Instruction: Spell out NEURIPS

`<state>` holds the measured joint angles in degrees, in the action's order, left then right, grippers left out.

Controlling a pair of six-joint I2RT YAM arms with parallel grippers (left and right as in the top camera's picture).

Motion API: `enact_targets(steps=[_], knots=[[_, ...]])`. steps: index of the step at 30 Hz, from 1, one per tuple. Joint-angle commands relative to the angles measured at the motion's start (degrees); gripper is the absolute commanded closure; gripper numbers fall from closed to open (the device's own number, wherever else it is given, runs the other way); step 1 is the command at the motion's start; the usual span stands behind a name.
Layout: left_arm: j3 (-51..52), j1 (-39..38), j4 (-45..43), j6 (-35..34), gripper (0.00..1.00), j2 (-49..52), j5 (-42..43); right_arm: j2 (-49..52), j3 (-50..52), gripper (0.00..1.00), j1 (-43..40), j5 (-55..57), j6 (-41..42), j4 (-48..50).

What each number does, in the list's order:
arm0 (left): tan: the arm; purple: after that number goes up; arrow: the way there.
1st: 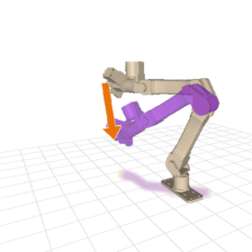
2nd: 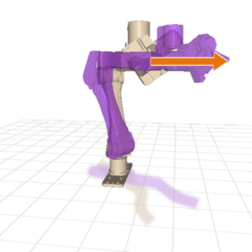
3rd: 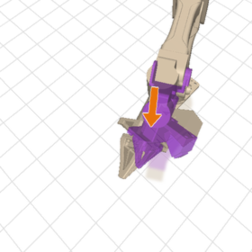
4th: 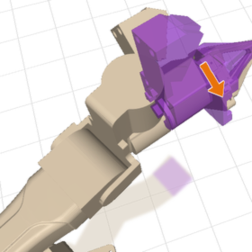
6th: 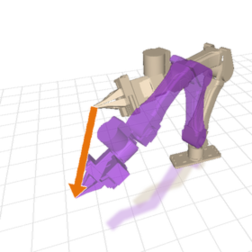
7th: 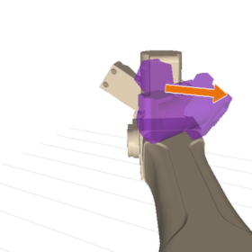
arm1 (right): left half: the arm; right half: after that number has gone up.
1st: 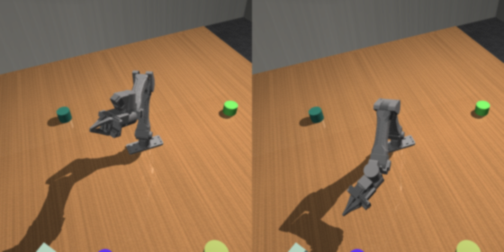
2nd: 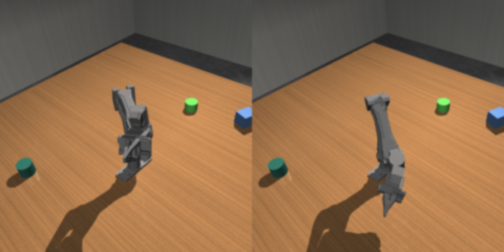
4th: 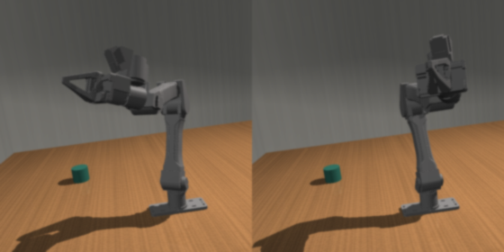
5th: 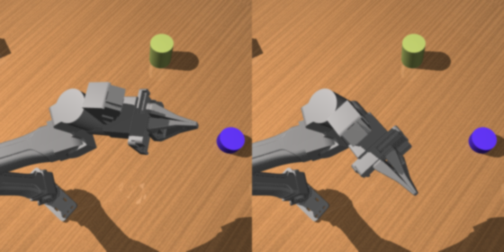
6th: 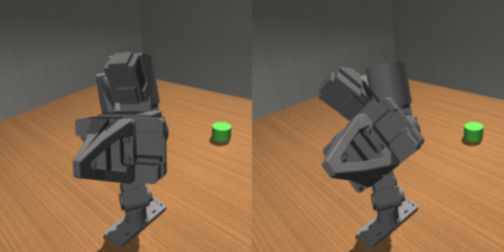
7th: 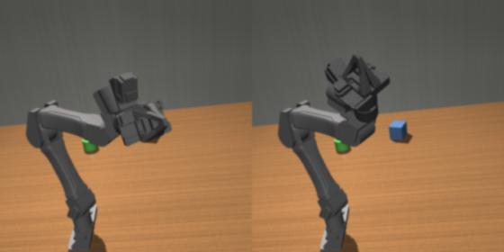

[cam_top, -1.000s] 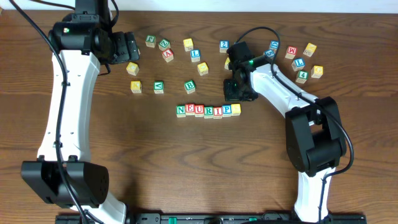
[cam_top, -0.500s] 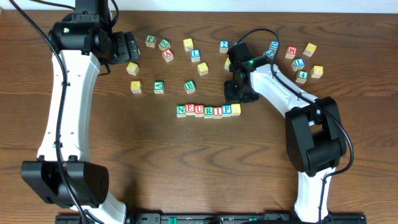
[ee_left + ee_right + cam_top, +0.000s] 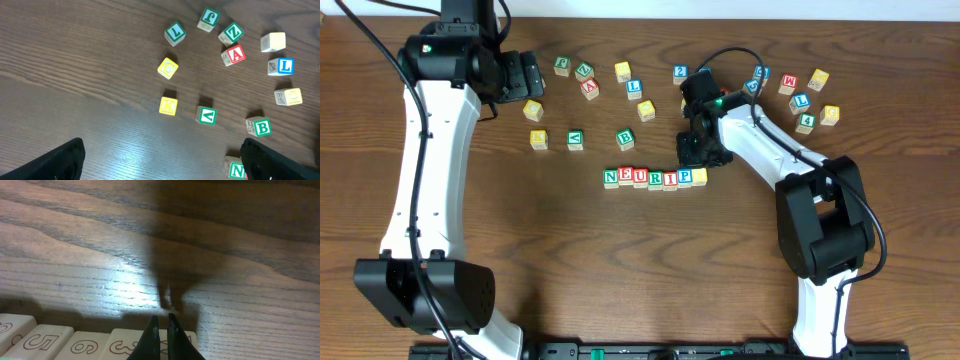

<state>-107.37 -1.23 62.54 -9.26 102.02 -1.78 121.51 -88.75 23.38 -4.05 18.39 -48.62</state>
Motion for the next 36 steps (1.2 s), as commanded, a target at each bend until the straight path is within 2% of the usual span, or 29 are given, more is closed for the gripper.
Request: enact_targets(steps=[1, 27, 36], knots=[[0.33, 0.15, -0.04, -0.94, 0.02, 0.74, 0.02, 0.35, 0.39, 0.98, 0.35, 0.7, -0.83, -0.31], [0.33, 0.15, -0.04, -0.94, 0.02, 0.74, 0.02, 0.31, 0.26, 0.96, 0.26, 0.74, -0.61, 0.52], [0.33, 0.15, -0.04, -0.94, 0.02, 0.74, 0.02, 0.22, -7.8, 0.91, -0.5, -0.26, -1.77, 1.66]])
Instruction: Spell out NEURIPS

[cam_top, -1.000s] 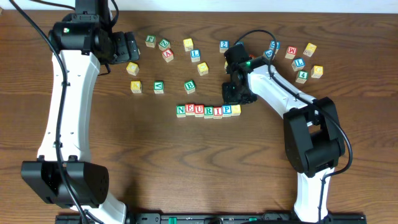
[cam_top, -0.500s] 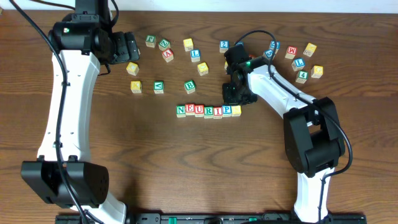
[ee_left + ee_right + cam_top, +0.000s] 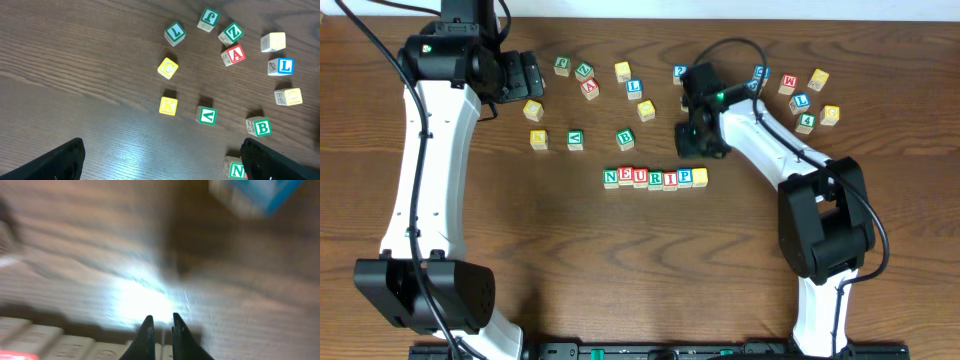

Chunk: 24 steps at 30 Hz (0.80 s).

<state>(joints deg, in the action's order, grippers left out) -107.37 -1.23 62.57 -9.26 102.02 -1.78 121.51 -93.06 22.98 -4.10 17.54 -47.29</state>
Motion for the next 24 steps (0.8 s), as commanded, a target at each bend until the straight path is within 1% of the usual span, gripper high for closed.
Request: enact_targets(steps=[1, 5, 9, 15, 24], knots=[[0.33, 0.15, -0.07, -0.94, 0.02, 0.74, 0.02, 0.22, -3.93, 0.9, 0.39, -1.2, -0.92, 1.11], [0.33, 0.15, -0.07, -0.94, 0.02, 0.74, 0.02, 0.5, -3.89, 0.9, 2.95, -4.24, -0.26, 4.96], [0.33, 0.15, -0.07, -0.94, 0.02, 0.74, 0.02, 1.01, -3.67, 0.91, 6.43, -1.46, 2.91, 8.41], [0.33, 0.15, -0.07, -0.94, 0.02, 0.74, 0.02, 1.49, -3.63, 0.9, 9.42, -0.33, 3.23, 9.86], [0.33, 0.15, -0.07, -0.94, 0.02, 0.74, 0.02, 4.9, -3.58, 0.91, 12.24, -0.37, 3.89, 11.32]])
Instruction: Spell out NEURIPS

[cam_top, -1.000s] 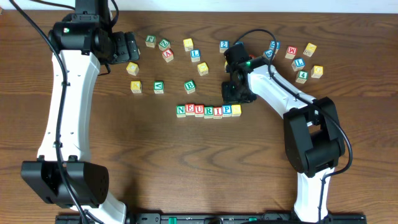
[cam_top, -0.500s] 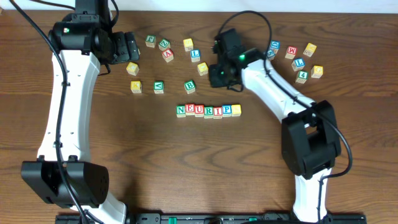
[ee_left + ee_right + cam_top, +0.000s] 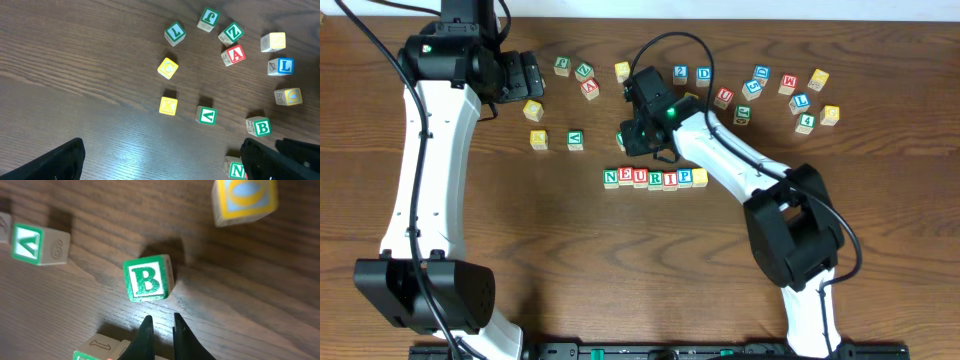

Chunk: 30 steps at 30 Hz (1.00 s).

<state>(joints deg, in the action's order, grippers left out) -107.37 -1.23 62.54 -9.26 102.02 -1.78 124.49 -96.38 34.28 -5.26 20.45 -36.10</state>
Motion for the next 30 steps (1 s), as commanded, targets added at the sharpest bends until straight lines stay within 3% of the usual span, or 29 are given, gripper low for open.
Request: enact_targets(steps=[1, 30], knots=[[0.33, 0.15, -0.04, -0.94, 0.02, 0.74, 0.02, 1.92, -0.26, 0.92, 0.98, 0.74, 0.98, 0.13], [0.33, 0.15, 0.37, -0.94, 0.02, 0.74, 0.02, 3.8, 0.17, 0.93, 4.02, 1.29, 2.93, -2.29]])
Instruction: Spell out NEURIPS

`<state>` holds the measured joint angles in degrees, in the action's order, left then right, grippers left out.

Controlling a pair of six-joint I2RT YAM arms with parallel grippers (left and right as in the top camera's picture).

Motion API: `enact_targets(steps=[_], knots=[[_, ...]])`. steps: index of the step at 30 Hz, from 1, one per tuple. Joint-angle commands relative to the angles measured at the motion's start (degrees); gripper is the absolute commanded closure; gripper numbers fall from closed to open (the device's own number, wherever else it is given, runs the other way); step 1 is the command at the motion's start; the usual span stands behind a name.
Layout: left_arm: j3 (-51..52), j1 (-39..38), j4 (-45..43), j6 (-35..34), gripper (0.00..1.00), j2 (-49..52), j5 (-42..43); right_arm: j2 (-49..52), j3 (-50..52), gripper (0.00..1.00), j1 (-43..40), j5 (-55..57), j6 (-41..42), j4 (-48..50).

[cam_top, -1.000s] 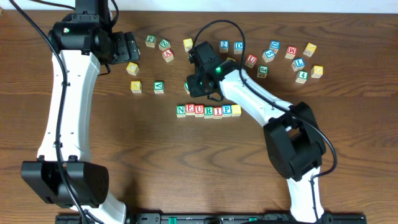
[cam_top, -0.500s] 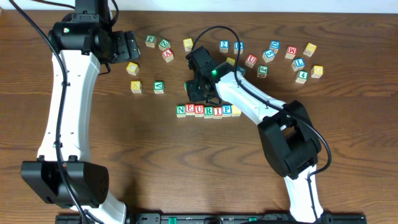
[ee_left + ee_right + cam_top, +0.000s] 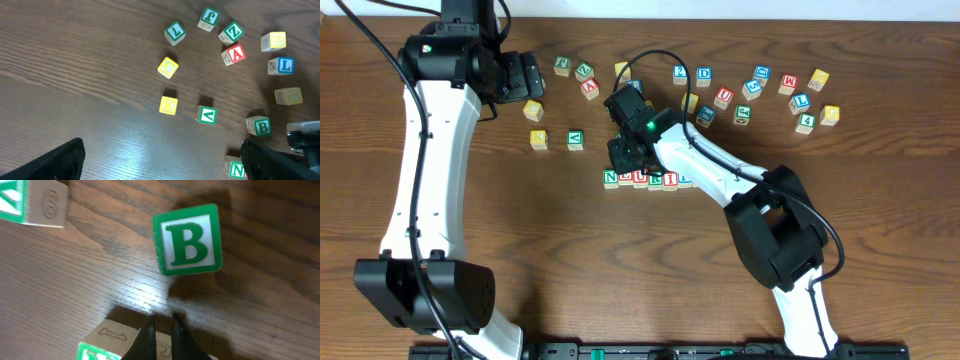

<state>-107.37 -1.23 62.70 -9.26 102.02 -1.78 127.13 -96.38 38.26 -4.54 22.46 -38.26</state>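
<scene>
A row of letter blocks (image 3: 640, 179) lies mid-table and reads N, E, U, R, I; its right end is hidden under my right arm. Low over the table just behind the row's left end, my right gripper (image 3: 624, 160) (image 3: 162, 320) is shut with nothing between its fingers. The N block (image 3: 97, 347) (image 3: 237, 169) sits to its left. Just beyond the fingertips sits the green B block (image 3: 189, 240) (image 3: 261, 126). At the far left, my left gripper (image 3: 523, 76) (image 3: 162, 165) hangs open and empty.
Loose blocks lie at the back: F (image 3: 562, 66), Z (image 3: 583, 71), A (image 3: 590, 88), K (image 3: 538, 138), V (image 3: 575, 140) (image 3: 27, 200), 2 (image 3: 680, 73), D (image 3: 703, 75), U (image 3: 724, 97) and several more at the back right. The brown table (image 3: 520, 250) stretches toward the front.
My right gripper has moved left and toward the row, from over the green B block to just behind the N and E blocks. The left arm has not moved.
First my right gripper was shut, low at the row's right end by a yellow block. Then it stood back from the row. After that it was further left over the green B block, and now behind the row's left end. The left gripper stayed open and still.
</scene>
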Motion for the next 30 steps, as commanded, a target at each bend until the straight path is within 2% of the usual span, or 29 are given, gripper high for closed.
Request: enact_targets(steps=[1, 20, 30], knots=[[0.33, 0.15, 0.22, -0.94, 0.02, 0.74, 0.02, 1.18, 0.2, 0.93, 0.04, 0.57, 0.92, -0.15], [0.33, 0.15, 0.17, -0.94, 0.02, 0.74, 0.02, 1.25, 0.17, 0.93, -0.24, 3.26, 1.14, 1.05], [0.33, 0.15, 0.2, -0.94, 0.02, 0.74, 0.02, 1.25, 0.17, 0.94, -0.24, 2.89, 1.97, -1.88]])
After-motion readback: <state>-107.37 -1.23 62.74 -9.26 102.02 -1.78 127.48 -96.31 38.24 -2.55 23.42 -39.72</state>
